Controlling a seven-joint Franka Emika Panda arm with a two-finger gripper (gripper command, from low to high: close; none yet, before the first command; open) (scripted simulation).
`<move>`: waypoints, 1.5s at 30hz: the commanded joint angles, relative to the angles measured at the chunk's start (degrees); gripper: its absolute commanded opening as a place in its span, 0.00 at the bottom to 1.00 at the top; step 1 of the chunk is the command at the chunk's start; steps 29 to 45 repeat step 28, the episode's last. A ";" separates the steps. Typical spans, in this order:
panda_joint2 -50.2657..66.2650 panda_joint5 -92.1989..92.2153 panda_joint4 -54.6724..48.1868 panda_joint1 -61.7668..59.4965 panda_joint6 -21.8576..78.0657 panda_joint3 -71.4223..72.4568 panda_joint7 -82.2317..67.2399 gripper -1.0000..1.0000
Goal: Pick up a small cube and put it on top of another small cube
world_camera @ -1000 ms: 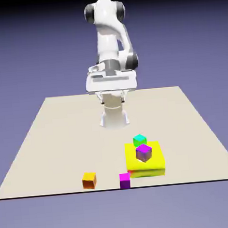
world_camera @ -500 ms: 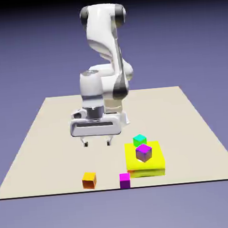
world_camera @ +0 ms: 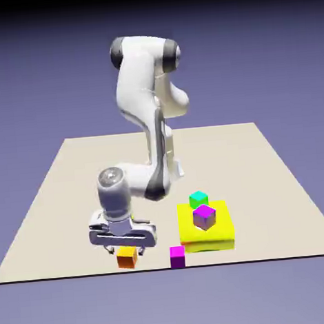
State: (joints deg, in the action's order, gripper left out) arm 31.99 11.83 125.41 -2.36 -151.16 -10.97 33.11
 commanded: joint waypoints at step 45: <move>-27.99 -13.70 12.23 7.71 14.78 20.21 6.60 1.00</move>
